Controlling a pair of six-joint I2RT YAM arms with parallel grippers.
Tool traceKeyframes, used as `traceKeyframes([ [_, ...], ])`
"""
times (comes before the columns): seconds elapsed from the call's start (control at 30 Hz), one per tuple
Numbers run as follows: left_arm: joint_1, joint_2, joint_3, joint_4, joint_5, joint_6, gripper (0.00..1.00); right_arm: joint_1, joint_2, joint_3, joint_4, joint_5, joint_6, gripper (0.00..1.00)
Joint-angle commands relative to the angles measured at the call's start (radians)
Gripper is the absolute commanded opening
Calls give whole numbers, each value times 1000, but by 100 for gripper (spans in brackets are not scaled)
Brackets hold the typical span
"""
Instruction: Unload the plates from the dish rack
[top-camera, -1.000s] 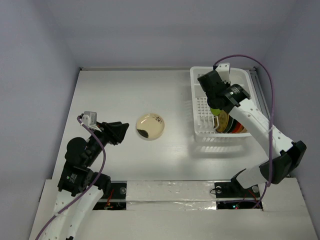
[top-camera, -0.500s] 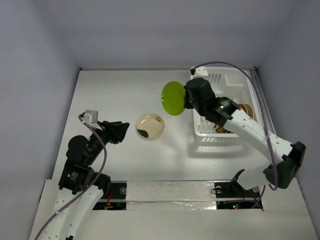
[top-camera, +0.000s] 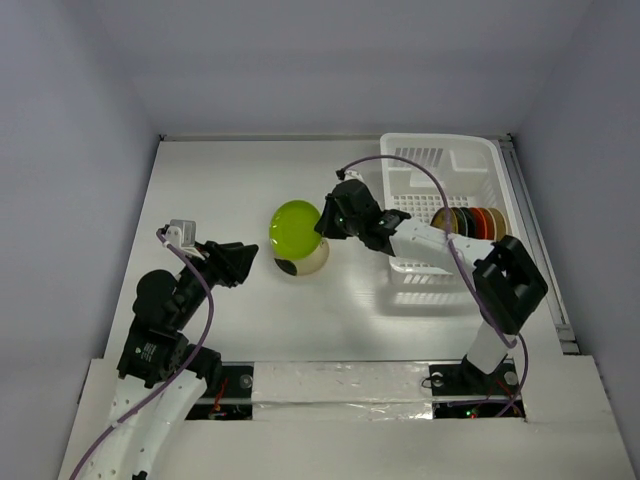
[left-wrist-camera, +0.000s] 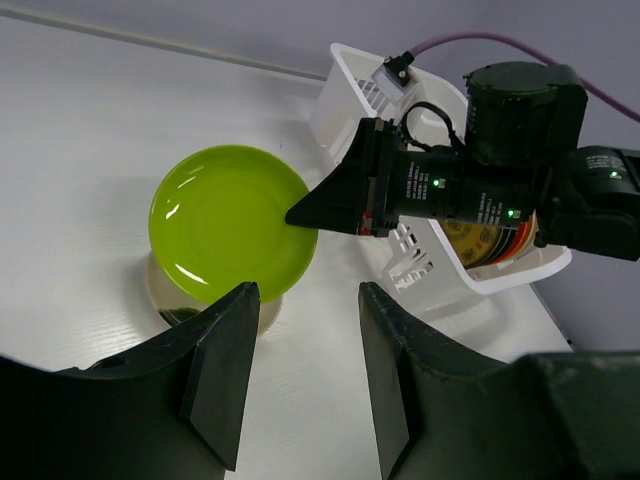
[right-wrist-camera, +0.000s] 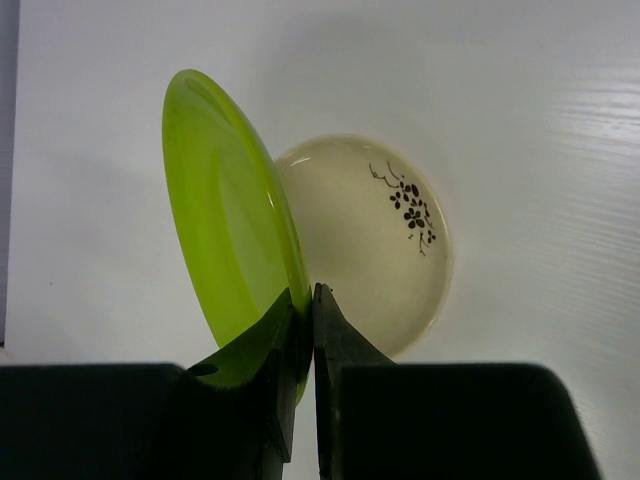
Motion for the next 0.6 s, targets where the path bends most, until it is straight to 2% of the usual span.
traceKeyframes([
  [0.0,6,4,26,30,-6,-2,41,7,3,-39,179,-59,79,0],
  [0.2,6,2,24,31,-4,-2,41,7,23,-141,242,-69,125,4],
  [0.47,6,0,21,36,-1,-4,41,7,52,-185,242,-82,138,22],
  [0.5,6,0,21,38,1,-2,41,7,49,-187,233,-72,138,26],
  [0.57,15,-3,20,38,1,-5,41,7,35,-200,213,-46,135,41],
])
